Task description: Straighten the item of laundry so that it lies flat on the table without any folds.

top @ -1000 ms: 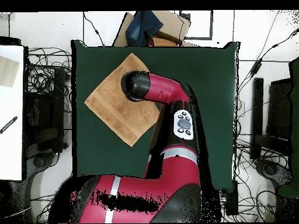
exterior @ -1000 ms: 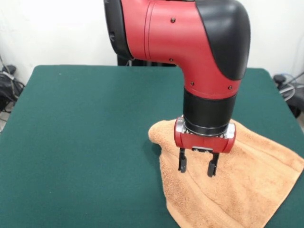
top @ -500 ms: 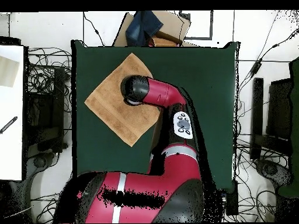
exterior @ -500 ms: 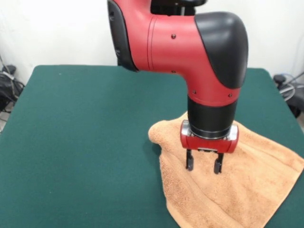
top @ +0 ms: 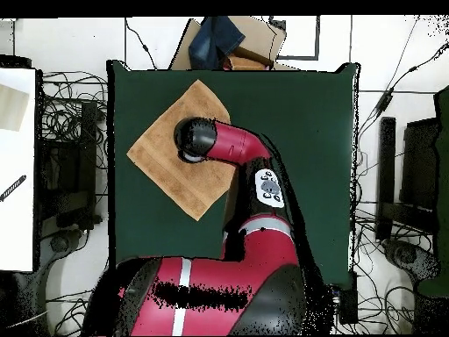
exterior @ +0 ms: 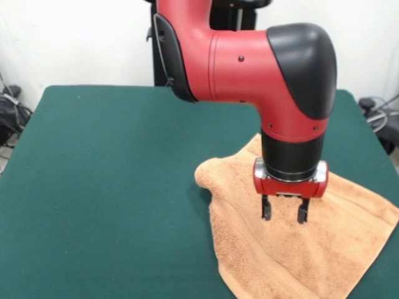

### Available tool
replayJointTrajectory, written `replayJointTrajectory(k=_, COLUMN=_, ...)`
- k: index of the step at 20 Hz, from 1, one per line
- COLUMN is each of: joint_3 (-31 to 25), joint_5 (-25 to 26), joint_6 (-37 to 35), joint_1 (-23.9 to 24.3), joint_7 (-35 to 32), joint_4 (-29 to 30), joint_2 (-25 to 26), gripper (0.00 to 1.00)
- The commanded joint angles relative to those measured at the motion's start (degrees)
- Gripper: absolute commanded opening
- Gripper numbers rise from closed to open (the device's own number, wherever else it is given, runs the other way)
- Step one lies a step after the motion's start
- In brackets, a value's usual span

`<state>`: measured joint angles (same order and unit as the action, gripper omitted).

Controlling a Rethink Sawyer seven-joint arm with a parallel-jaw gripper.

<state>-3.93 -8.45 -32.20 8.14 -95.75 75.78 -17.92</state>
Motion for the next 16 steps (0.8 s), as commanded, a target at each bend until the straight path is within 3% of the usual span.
replayJointTrajectory(k=1, joint_3=-5.59, joint_5=-2.46, joint_6=-5.72, joint_1=0.95, joint_7=-7.56, joint_4=4.98, joint_2=2.96, gripper=1.0)
replayJointTrajectory(k=6, joint_3=-4.56, joint_5=-1.6, joint_6=-5.71, joint_1=0.44, joint_7=-7.13, joint_4=-0.11, joint_2=6.54, gripper=1.0)
replayJointTrajectory(k=16, joint_3=-5.97, joint_5=-1.0, joint_6=3.44, joint_1=1.49, joint_7=-7.29, joint_4=-0.62, joint_2=10.43, gripper=1.0)
